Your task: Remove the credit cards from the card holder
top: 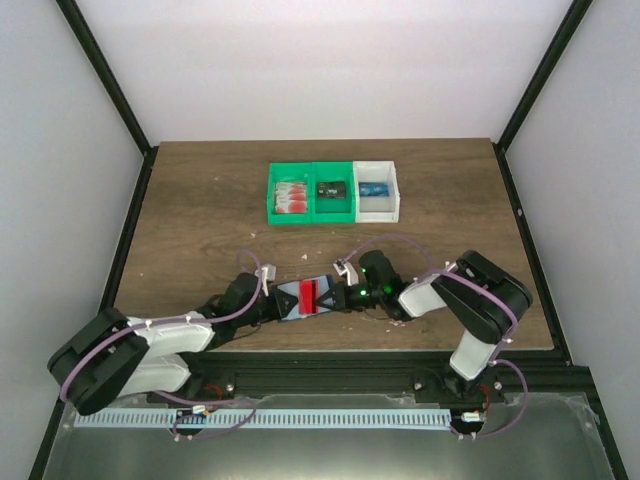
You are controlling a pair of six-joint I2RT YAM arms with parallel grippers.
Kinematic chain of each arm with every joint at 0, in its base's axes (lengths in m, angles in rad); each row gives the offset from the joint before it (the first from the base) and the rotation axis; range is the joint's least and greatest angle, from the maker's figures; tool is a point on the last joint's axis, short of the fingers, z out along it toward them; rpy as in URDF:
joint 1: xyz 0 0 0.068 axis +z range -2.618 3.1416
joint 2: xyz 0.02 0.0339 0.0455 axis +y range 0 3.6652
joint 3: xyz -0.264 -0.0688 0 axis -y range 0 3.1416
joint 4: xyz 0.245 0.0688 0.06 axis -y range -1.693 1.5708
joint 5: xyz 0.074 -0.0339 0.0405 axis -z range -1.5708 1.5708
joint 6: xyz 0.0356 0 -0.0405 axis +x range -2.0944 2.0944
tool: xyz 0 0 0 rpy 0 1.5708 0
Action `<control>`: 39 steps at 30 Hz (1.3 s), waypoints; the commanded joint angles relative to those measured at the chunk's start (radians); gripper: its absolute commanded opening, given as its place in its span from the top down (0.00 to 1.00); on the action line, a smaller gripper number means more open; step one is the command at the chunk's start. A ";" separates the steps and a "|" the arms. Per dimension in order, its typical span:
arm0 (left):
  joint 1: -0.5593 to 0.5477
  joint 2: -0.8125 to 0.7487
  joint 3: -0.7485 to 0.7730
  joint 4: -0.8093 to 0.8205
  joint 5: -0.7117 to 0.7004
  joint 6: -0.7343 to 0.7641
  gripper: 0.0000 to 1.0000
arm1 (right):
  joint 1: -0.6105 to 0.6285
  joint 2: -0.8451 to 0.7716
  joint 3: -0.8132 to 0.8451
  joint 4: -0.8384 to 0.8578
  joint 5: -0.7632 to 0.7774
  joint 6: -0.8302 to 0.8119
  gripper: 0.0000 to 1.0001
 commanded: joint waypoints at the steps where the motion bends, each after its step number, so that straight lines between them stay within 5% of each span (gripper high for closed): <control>1: 0.004 0.048 0.017 -0.017 -0.019 0.041 0.85 | -0.008 -0.034 0.026 -0.082 0.013 -0.043 0.99; 16: 0.043 0.042 0.053 -0.191 -0.076 0.093 0.80 | -0.022 -0.240 -0.020 -0.348 0.341 -0.072 0.99; 24: 0.128 0.093 0.072 -0.171 0.014 0.167 0.78 | -0.027 -0.322 -0.069 -0.372 0.428 -0.051 1.00; 34: 0.127 -0.197 0.167 -0.312 0.071 0.156 0.54 | -0.023 -0.533 -0.064 -0.358 0.467 -0.221 0.99; 39: 0.129 -0.333 0.227 -0.390 0.071 0.098 0.38 | 0.055 -0.622 -0.015 -0.327 0.632 -0.410 1.00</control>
